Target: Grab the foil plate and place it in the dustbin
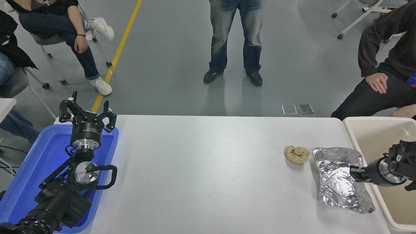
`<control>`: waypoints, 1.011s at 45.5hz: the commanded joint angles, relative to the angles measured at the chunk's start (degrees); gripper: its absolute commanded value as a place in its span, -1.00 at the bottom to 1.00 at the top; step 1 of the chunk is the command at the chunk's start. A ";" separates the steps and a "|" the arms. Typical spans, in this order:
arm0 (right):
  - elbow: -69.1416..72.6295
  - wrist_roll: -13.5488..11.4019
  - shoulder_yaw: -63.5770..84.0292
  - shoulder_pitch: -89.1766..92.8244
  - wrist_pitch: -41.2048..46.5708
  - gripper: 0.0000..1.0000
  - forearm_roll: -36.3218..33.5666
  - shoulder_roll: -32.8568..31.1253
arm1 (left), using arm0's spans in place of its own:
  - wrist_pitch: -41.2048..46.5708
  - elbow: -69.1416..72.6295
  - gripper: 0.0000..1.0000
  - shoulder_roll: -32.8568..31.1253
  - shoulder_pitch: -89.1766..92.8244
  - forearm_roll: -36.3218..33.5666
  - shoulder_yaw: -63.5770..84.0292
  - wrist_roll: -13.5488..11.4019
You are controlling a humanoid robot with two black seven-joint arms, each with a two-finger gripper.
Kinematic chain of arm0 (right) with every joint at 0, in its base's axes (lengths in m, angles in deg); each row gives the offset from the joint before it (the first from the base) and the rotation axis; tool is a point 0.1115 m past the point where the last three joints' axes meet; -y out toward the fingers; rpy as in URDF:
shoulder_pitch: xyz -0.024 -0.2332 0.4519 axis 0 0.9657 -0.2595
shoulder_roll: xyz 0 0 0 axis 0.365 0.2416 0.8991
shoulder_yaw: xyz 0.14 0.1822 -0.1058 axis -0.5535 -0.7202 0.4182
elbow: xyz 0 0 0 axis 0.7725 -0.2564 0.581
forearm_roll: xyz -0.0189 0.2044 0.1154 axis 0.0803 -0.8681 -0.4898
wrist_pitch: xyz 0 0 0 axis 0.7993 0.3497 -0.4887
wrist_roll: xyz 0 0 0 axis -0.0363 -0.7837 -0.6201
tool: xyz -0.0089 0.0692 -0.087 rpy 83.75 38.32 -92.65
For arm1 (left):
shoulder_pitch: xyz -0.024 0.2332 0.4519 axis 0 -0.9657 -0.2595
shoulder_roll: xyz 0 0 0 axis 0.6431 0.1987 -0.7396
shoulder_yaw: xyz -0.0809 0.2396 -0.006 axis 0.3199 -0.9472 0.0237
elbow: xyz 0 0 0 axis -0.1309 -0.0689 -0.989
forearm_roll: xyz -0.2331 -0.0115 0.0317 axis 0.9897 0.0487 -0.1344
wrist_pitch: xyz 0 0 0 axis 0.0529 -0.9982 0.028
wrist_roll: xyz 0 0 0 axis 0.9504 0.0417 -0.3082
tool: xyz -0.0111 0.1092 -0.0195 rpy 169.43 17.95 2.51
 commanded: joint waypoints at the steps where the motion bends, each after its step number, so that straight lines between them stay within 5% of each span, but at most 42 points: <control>1: 12.47 -0.01 10.12 -17.50 3.07 -1.00 0.54 -8.33 | 0.00 -0.01 0.98 0.00 0.07 0.00 0.00 0.08; 18: 27.07 0.25 37.72 -57.77 11.15 -1.00 0.10 -7.29 | 0.00 -0.01 0.98 0.00 -0.02 -0.08 0.00 0.08; 46: 27.25 0.17 42.74 -70.52 19.68 -1.00 0.54 -3.68 | 0.00 -0.01 0.98 0.00 -0.02 -0.08 0.00 0.17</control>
